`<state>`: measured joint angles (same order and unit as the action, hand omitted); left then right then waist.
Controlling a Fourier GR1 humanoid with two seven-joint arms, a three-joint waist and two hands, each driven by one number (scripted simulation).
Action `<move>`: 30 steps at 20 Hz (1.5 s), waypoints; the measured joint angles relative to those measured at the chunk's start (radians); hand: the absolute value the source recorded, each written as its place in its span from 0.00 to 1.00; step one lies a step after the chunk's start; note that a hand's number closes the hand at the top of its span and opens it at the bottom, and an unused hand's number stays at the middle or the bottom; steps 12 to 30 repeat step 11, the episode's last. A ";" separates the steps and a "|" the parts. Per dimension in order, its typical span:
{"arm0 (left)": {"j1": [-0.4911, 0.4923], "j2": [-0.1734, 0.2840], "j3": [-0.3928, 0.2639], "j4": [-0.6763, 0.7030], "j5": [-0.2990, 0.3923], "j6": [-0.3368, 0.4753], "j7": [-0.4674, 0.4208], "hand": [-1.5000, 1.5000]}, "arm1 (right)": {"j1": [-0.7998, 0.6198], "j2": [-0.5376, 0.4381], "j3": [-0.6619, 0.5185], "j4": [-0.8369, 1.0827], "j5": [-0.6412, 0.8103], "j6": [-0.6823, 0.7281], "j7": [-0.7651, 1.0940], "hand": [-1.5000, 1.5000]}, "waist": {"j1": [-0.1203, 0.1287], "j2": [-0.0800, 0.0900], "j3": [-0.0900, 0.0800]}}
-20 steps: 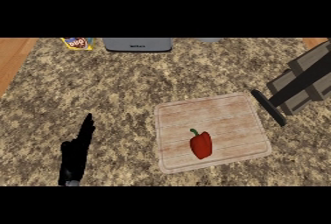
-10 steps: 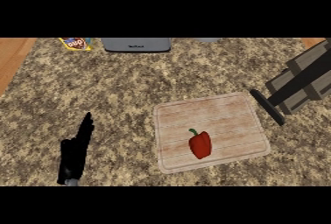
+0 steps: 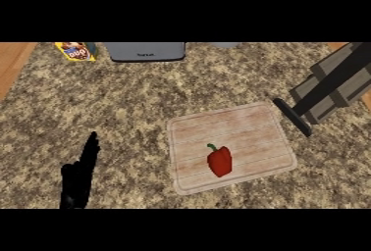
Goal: Pick the sweet potato from the cutting board and place it in the tiered basket
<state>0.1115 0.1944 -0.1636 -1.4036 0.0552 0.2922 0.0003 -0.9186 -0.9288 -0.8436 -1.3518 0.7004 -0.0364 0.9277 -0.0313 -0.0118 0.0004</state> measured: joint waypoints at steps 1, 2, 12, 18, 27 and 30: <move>-0.006 0.003 0.007 0.004 0.003 -0.001 0.004 0.50 | 0.020 -0.023 -0.034 -0.029 -0.020 0.031 0.011 0.00 | -0.006 -0.001 0.000; -0.001 -0.006 0.004 0.007 -0.002 0.006 -0.004 0.50 | 0.045 -0.044 -0.075 -0.052 -0.044 0.063 0.016 0.00 | -0.010 -0.002 0.000; 0.026 -0.001 0.023 -0.003 0.002 0.008 -0.008 0.50 | 0.260 -0.180 -0.494 -0.205 -0.274 0.428 0.006 0.00 | -0.043 -0.009 0.001; 0.026 -0.001 0.023 -0.003 0.002 0.008 -0.008 0.50 | 0.260 -0.180 -0.494 -0.205 -0.274 0.428 0.006 0.00 | -0.043 -0.009 0.001; 0.026 -0.001 0.023 -0.003 0.002 0.008 -0.008 0.50 | 0.260 -0.180 -0.494 -0.205 -0.274 0.428 0.006 0.00 | -0.043 -0.009 0.001; 0.026 -0.001 0.023 -0.003 0.002 0.008 -0.008 0.50 | 0.260 -0.180 -0.494 -0.205 -0.274 0.428 0.006 0.00 | -0.043 -0.009 0.001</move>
